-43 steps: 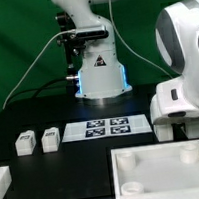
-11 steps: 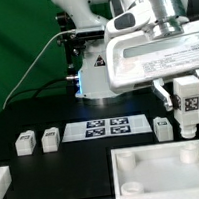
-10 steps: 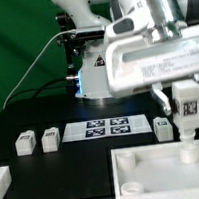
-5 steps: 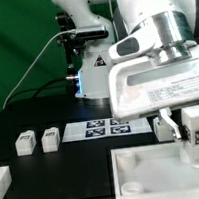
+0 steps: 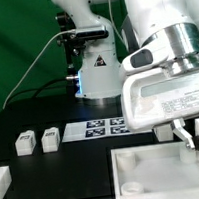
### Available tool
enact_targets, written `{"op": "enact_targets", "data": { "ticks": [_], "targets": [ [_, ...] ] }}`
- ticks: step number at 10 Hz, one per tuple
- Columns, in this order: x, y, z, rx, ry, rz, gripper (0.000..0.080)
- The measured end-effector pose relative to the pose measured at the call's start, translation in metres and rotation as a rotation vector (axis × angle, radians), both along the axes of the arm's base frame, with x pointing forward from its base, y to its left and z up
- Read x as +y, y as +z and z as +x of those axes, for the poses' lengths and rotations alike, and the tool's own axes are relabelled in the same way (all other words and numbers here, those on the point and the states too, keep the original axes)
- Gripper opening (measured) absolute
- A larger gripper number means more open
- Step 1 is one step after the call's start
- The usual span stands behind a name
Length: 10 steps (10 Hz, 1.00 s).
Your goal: Assemble one leg
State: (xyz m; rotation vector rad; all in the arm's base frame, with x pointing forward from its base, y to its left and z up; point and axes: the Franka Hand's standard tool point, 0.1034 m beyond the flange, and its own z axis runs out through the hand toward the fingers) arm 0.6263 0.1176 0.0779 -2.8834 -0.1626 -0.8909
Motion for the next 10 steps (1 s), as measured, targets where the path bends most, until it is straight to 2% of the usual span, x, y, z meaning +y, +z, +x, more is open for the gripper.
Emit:
{"op": "enact_targets", "data": {
  "ticks": [5, 10],
  "targets": [
    [0.000, -0.014, -0.005, -0.004, -0.003, -0.001, 0.0287],
    [0.001, -0.016, -0.011, -0.015, -0.062, 0.006, 0.0287]
  ]
}}
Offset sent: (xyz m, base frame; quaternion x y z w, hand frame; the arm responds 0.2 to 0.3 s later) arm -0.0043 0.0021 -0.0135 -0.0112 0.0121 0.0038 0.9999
